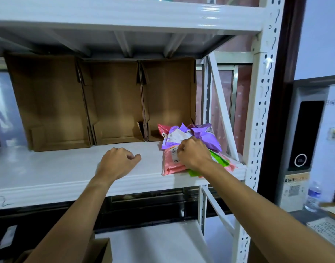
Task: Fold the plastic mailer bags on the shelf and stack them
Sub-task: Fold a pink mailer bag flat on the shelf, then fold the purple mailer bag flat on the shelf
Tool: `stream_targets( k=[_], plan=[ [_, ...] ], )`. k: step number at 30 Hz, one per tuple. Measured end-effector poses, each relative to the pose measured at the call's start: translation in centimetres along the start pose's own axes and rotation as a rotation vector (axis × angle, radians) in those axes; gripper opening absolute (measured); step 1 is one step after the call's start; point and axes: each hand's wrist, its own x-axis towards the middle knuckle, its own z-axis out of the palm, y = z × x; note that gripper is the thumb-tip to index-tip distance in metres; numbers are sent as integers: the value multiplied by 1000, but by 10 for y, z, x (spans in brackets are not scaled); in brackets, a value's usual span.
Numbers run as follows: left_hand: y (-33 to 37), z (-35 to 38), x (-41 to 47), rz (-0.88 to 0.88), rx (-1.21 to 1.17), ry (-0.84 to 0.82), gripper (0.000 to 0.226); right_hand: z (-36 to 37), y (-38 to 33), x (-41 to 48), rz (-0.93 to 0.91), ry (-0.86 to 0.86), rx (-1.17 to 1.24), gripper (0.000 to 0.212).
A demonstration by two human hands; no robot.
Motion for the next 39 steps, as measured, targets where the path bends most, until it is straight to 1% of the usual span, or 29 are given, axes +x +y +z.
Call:
stream_targets(
  k=[5,9,11,14,19,21,24,27,30,33,35,39],
  plan=[
    [-2,2,1,6,14,1,41,-1,-4,9,-26,-85,-87,26],
    [-4,3,4,78,-25,-14,23,-4,-6,25,-31,-148,-96,22],
    [-5,5,7,167,-6,-35,24,-5,-5,33,-44,-197,-95,20],
    [-1,7,10,244,23,-71,27,-5,-1,47,-56,-201,-131,12],
    [20,13,18,301,24,-70,27,0,6,67,-68,-254,-98,23],
    [33,15,25,311,3,-76,27,-1,7,73,-79,-239,-105,21],
    [54,22,39,311,-45,-83,26,-1,9,82,-93,-190,-133,20],
    [70,32,54,305,-32,-106,27,1,9,87,-133,-145,-165,19],
    [80,44,70,230,-38,-85,24,2,8,92,-171,-55,-200,32],
    [81,61,78,91,-101,-48,23,4,9,98,-144,-23,-226,38],
    [80,71,77,29,-114,-62,21,4,9,100,-110,-19,-233,32],
    [75,75,78,66,-118,-151,19,0,5,97,-44,-20,-220,11]
  ],
)
